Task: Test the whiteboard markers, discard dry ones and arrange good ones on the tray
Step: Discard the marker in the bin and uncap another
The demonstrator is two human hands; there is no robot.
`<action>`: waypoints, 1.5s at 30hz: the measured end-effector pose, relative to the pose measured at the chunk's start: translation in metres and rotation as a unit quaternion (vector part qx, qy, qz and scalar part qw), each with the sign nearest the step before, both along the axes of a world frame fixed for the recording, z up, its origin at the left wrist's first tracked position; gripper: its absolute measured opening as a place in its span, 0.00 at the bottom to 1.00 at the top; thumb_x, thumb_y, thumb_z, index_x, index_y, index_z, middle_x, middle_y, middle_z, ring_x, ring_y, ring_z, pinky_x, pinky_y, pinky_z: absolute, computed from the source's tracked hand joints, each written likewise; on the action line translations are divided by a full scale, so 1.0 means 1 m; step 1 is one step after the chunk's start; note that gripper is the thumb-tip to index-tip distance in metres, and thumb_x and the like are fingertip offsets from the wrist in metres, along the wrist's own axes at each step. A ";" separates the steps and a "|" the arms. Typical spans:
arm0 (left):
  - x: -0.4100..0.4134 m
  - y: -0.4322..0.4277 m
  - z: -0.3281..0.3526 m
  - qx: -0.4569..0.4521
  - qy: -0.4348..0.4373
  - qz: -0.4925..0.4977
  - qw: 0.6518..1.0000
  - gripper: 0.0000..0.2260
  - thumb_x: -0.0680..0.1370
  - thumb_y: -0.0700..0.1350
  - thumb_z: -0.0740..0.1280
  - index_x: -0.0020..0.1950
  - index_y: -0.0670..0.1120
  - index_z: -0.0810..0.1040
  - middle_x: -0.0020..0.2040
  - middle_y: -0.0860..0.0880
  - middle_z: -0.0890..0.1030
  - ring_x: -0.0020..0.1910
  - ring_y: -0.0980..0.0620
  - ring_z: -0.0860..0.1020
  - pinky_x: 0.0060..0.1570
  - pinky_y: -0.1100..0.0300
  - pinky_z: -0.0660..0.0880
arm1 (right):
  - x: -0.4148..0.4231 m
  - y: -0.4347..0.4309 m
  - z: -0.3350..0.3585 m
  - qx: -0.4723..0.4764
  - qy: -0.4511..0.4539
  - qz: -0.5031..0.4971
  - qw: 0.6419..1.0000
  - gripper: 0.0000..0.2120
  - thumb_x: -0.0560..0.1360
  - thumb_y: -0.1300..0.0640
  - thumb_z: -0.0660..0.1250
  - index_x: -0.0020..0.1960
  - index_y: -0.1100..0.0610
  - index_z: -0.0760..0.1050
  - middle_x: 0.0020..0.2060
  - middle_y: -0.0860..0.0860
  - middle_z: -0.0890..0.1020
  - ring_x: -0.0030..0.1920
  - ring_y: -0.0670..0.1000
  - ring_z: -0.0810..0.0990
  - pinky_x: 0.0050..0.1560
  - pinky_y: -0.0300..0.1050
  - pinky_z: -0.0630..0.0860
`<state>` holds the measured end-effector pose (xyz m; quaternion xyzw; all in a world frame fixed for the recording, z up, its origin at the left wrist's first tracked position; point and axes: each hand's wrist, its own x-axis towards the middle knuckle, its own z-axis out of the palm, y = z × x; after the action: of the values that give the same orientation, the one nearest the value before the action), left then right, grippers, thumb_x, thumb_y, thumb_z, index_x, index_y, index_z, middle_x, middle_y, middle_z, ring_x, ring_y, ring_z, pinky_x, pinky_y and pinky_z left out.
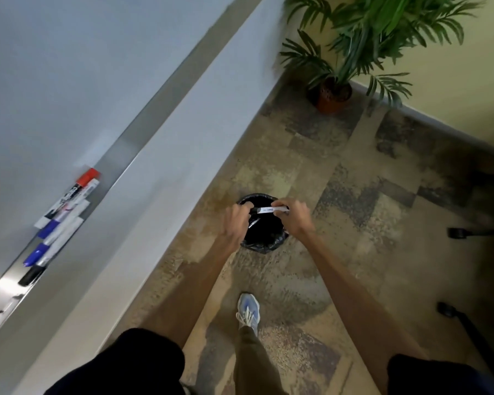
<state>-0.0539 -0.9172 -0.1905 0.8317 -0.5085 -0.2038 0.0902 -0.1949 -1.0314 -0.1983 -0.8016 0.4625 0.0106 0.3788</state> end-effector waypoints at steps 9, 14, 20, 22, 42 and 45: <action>-0.005 -0.002 -0.007 -0.005 0.011 0.030 0.999 0.21 0.77 0.35 0.66 0.70 0.43 0.73 0.38 0.41 0.82 0.37 0.43 0.80 0.45 0.49 0.79 | -0.002 -0.013 -0.021 -0.015 0.041 0.003 0.999 0.16 0.77 0.58 0.69 0.65 0.53 0.78 0.60 0.50 0.82 0.60 0.53 0.80 0.59 0.50 0.77; -0.002 0.005 0.005 -0.045 0.016 0.075 0.996 0.15 0.79 0.37 0.63 0.66 0.43 0.75 0.37 0.42 0.82 0.35 0.43 0.81 0.45 0.49 0.79 | 0.015 -0.003 -0.006 -0.026 0.023 0.002 0.999 0.15 0.79 0.55 0.67 0.65 0.55 0.78 0.60 0.52 0.82 0.59 0.54 0.80 0.59 0.51 0.78; 0.003 0.033 0.032 -0.098 0.030 0.127 0.987 0.16 0.82 0.42 0.60 0.70 0.43 0.73 0.42 0.41 0.84 0.41 0.43 0.82 0.44 0.50 0.79 | 0.043 0.026 0.023 -0.028 0.000 0.018 0.999 0.17 0.79 0.51 0.65 0.65 0.57 0.77 0.57 0.56 0.83 0.58 0.58 0.81 0.59 0.55 0.77; 0.007 0.048 0.043 -0.115 0.029 0.144 0.982 0.16 0.83 0.44 0.58 0.70 0.43 0.73 0.43 0.41 0.84 0.44 0.43 0.82 0.46 0.49 0.78 | 0.051 0.041 0.035 -0.026 -0.012 0.017 0.999 0.17 0.79 0.50 0.64 0.65 0.57 0.76 0.58 0.56 0.83 0.58 0.58 0.81 0.60 0.54 0.77; 0.061 0.340 0.181 -0.136 -0.040 0.341 0.929 0.13 0.84 0.50 0.55 0.62 0.47 0.76 0.48 0.42 0.83 0.44 0.43 0.80 0.47 0.54 0.75 | 0.142 0.321 0.160 -0.029 -0.191 0.121 0.974 0.14 0.80 0.46 0.64 0.61 0.51 0.77 0.60 0.52 0.80 0.57 0.50 0.79 0.59 0.52 0.78; 0.073 0.394 0.190 -0.137 -0.070 0.380 0.912 0.14 0.84 0.51 0.56 0.60 0.48 0.77 0.45 0.44 0.84 0.43 0.44 0.81 0.44 0.56 0.74 | 0.164 0.371 0.171 -0.016 -0.193 0.149 0.970 0.12 0.80 0.48 0.65 0.60 0.52 0.78 0.60 0.51 0.81 0.57 0.49 0.79 0.60 0.49 0.77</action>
<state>0.0195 -0.5233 -0.0003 0.9536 -0.1824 -0.0240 0.2382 -0.0310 -0.6602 -0.0270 -0.8543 0.2566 -0.0956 0.4419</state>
